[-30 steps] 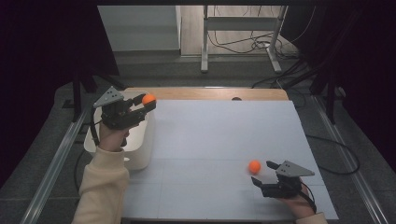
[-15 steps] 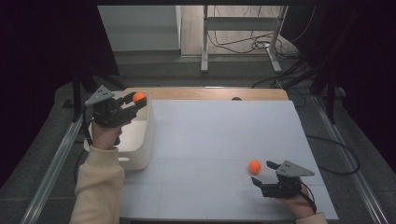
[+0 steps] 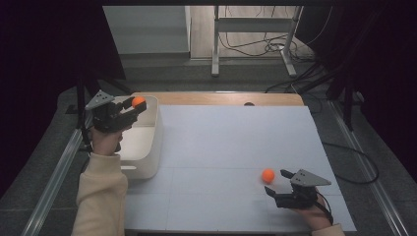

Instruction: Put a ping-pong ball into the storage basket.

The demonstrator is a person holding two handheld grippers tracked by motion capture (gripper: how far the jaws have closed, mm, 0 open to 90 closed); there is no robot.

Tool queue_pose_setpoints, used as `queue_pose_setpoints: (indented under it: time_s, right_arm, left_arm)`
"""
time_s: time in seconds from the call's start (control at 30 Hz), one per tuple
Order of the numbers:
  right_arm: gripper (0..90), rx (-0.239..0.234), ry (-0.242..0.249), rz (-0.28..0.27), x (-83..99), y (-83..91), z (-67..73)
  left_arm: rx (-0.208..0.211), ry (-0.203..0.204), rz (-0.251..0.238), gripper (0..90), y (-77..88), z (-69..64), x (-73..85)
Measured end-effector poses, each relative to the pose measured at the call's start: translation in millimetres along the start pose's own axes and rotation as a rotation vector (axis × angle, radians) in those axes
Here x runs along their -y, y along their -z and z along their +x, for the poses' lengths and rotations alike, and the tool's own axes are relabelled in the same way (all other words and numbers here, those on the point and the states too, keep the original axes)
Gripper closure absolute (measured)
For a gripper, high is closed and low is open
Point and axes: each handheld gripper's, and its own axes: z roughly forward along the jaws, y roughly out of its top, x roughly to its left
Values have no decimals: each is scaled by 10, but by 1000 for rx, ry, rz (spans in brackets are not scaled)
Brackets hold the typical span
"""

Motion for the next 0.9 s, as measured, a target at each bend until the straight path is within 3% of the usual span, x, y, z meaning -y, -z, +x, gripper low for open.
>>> queue_pose_setpoints:
  time_s: [0.3,0.9]
  right_arm:
    - [155,-1,-1,2,1,-5,-1]
    - [155,-1,2,6,2,-4,2]
  left_arm:
    - [-26,-17,53,501,-135,10,57]
    - [-34,-2,136,499,-289,113,153]
